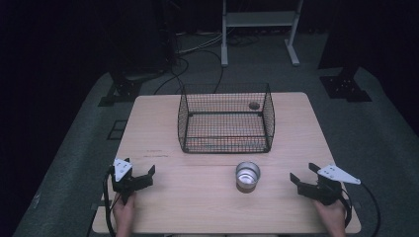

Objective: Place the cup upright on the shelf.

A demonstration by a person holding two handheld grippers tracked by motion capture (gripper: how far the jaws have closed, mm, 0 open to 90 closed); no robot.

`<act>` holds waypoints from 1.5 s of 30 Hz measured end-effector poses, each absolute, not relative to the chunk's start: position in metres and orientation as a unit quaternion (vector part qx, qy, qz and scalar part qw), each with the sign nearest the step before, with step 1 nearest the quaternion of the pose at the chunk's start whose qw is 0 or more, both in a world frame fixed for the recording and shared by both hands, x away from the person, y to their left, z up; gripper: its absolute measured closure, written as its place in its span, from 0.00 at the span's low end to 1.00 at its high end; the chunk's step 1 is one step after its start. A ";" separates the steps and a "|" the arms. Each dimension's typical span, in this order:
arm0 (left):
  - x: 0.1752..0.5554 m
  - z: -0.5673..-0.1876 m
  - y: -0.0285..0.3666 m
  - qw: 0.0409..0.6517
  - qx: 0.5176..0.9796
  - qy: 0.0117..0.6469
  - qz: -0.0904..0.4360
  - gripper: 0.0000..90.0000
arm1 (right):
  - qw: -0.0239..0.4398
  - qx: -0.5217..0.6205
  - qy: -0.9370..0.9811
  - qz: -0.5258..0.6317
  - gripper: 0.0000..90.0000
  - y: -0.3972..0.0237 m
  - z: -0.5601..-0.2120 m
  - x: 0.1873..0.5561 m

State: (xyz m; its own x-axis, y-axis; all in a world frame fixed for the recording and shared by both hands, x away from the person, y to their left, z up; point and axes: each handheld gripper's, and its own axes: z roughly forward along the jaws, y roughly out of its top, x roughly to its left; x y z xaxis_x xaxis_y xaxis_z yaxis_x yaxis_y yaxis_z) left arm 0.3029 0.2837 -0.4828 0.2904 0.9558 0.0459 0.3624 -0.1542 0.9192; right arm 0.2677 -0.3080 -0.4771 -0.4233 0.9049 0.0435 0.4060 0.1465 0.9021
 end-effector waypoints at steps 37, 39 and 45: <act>0.303 -0.483 0.283 0.427 0.681 0.485 0.344 0.00 | 0.236 0.380 0.766 0.462 0.16 -0.280 -0.459 0.262; 0.303 -0.483 0.283 0.428 0.680 0.485 0.344 0.00 | 0.236 0.376 0.767 0.462 0.16 -0.279 -0.459 0.261; 0.302 -0.483 0.283 0.427 0.681 0.485 0.344 0.00 | 0.221 0.358 0.778 0.467 0.15 -0.268 -0.456 0.257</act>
State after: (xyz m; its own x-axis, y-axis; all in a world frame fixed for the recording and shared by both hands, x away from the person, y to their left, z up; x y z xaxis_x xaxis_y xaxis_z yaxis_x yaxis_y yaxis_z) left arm 0.3025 0.2827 -0.4829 0.2928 0.9546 0.0552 0.3668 -0.1654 0.9155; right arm 0.2572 -0.2678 -0.4559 -0.6461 0.7632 -0.0103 0.3504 0.3084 0.8844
